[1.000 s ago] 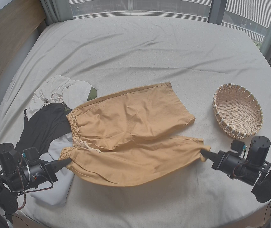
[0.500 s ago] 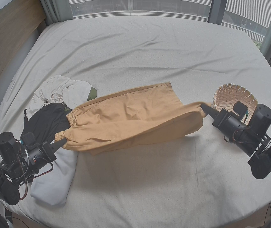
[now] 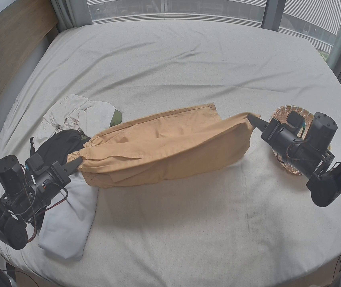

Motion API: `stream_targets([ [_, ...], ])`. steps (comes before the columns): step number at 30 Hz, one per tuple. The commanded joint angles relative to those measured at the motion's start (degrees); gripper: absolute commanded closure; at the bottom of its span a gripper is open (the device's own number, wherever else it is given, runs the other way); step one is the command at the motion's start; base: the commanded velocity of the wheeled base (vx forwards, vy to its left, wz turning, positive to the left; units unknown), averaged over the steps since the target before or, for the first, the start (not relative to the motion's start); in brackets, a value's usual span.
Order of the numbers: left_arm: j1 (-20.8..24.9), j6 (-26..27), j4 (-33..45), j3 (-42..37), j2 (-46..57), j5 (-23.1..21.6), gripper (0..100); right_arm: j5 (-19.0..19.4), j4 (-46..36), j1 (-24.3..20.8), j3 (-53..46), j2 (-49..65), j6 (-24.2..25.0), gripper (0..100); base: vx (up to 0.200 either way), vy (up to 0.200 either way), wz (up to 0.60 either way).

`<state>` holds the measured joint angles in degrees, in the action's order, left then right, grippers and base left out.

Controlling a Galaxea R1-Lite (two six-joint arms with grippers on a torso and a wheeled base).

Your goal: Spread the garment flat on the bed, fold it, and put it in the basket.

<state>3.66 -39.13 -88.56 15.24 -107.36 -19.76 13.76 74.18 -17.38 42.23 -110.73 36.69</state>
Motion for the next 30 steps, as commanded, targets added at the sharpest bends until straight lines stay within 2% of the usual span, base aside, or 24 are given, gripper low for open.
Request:
stream_targets([
  [1, 0.21, -0.16, -0.03, 0.93, -0.92, 0.51, 100, 0.48, -1.14, -0.28, 2.68, -0.72, 0.04, 100, 0.000, 0.000, 0.00],
  [30, 0.83, -0.33, 0.06, 10.69, -10.24, 2.45, 100, 0.21, -11.87, 1.04, 23.87, -13.73, 0.04, 100, 0.000, 0.000, 0.00],
])
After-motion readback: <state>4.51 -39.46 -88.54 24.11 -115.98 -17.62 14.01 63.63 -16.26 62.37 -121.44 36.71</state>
